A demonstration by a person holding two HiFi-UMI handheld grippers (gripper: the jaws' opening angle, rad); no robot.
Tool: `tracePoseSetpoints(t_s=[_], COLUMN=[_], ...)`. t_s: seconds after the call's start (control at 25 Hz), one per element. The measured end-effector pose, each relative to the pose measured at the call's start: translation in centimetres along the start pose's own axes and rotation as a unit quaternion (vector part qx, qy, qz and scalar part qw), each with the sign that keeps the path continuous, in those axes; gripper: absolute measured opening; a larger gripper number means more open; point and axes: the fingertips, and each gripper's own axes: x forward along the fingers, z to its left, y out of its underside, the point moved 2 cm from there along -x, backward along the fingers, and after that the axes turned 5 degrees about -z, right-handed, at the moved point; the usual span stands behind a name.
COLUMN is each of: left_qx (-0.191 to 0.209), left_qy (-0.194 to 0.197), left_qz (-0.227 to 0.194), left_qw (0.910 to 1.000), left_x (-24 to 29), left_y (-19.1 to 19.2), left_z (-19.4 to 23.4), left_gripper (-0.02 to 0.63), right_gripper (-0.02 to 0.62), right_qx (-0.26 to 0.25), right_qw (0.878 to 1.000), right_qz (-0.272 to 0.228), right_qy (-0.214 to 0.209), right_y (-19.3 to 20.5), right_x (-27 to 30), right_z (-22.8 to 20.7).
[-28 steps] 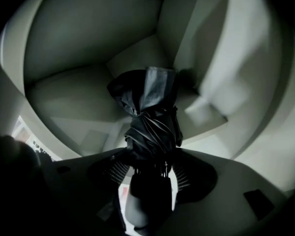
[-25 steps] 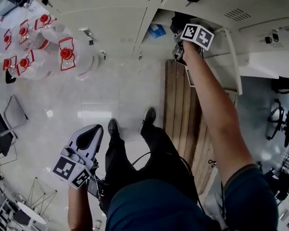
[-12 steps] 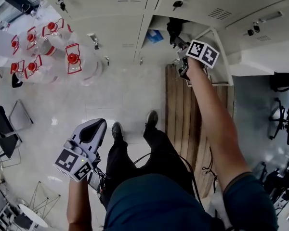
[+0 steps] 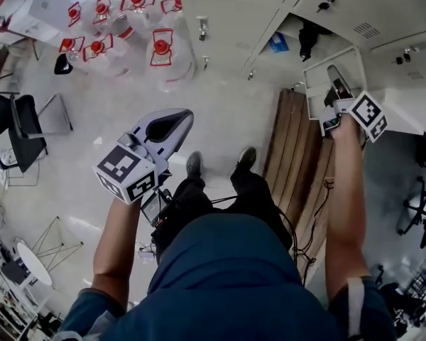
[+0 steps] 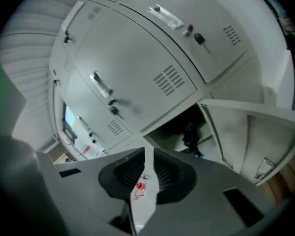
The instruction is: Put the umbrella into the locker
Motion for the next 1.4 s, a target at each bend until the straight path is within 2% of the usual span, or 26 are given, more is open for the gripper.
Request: tracePoseSetpoints(t_s=[0.12, 0.2, 0.28, 0.4, 0.56, 0.72, 0.88, 1.4], left_qx=[0.012, 0.021, 0.029, 0.043, 0.069, 0.092, 0.111, 0.132], left_qy=[-0.010, -0.016, -0.019, -0.021, -0.020, -0.010, 0.013, 0.093], left_qz=[-0.014, -0.023, -0.033, -0.046, -0.063, -0.085, -0.105, -0.111], left_qw=[0.9998, 0.9994, 0.9989, 0.9978, 0.9955, 0.9921, 0.9882, 0.9806], left_x=[-2.4, -4.0, -5.8, -8.6, -11.1, -12.0, -12.4, -11.4], left_y=[-1.8, -3.0, -4.5, -6.5, -8.6, -11.4, -13.6, -15.1], left_z=[0.4, 0.4, 0.1, -1.0, -2.3, -3.6, -5.3, -8.1], left_gripper=[0.018, 0.018, 0.018, 0.018, 0.018, 0.018, 0.018, 0.018], right_gripper=[0.066, 0.064, 0.064, 0.064, 0.063, 0.037, 0.037, 0.037], right_qx=[-0.059, -0.065, -0.114, -0.169, -0.201, -0.259, -0.271, -0.267], right_qw=[0.996, 0.995, 0.989, 0.978, 0.964, 0.950, 0.946, 0.952], right_qz=[0.011, 0.017, 0.019, -0.001, -0.039, -0.062, -0.067, -0.105], right_qy=[-0.061, -0.069, -0.091, -0.126, -0.169, -0.162, -0.167, -0.102], right_y=[0.5, 1.2, 1.1, 0.2, -0.8, -2.0, -1.8, -1.4], right_x=[-3.7, -6.5, -9.2, -13.1, -17.4, -20.5, -23.1, -28.5], right_z=[5.9, 9.3, 13.0, 18.5, 24.1, 27.3, 29.2, 29.0])
